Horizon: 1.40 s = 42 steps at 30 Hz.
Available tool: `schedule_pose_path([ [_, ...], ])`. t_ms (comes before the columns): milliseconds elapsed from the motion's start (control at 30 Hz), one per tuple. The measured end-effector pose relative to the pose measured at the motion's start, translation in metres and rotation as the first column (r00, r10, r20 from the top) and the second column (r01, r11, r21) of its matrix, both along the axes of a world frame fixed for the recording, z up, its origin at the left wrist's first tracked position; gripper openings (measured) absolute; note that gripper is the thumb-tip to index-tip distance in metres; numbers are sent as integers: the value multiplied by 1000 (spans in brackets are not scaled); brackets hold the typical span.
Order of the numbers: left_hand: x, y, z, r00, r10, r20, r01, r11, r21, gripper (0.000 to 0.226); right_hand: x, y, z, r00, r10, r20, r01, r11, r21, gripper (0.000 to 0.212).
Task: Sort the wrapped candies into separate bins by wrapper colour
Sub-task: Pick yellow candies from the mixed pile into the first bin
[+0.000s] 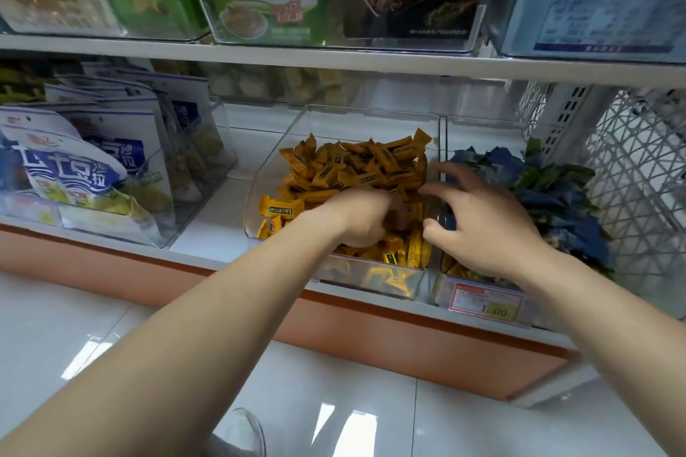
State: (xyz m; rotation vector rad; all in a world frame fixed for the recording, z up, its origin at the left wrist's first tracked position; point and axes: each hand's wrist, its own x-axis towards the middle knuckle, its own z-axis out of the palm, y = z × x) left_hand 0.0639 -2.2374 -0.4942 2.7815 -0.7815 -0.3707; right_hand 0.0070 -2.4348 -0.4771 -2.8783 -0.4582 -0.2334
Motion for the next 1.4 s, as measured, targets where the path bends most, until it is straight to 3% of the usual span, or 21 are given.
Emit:
schedule_pose_path([
  [100,-1,-6,-2,1000,15,-7,-14,1000,20,49,-1,0,1,1000,1,1,-1,1000,0,66],
  [200,-2,-13,-5,1000,-5,-16,8,982,190,76,-3,-1,1,1000,7,6,-7,1000,8,65],
  [367,0,-18,-6,993,-14,-113,43,966,256,85,-3,-1,0,1000,7,-10,-7,999,32,63],
  [500,-2,-18,-5,988,-40,-148,71,976,206,91,-2,-1,0,1000,17,-19,-16,998,63,62],
  [700,4,-13,-13,939,-32,-344,47,998,36,110,0,-1,-3,1000,17,-15,-16,996,88,60],
  [933,3,-18,-10,917,-3,-399,-11,999,-31,109,-1,3,-3,1000,22,-5,-21,989,145,57],
  [1167,2,-27,-10,919,23,-393,11,997,83,79,0,1,-5,1000,15,-5,-14,988,153,55],
  [1267,0,-26,-7,928,-7,-372,0,1000,-17,86,0,1,-4,1000,16,-8,-15,987,159,54],
  [1400,-1,-23,-3,923,-51,-381,56,998,0,92,-1,1,-2,1000,21,-17,-18,987,163,54],
])
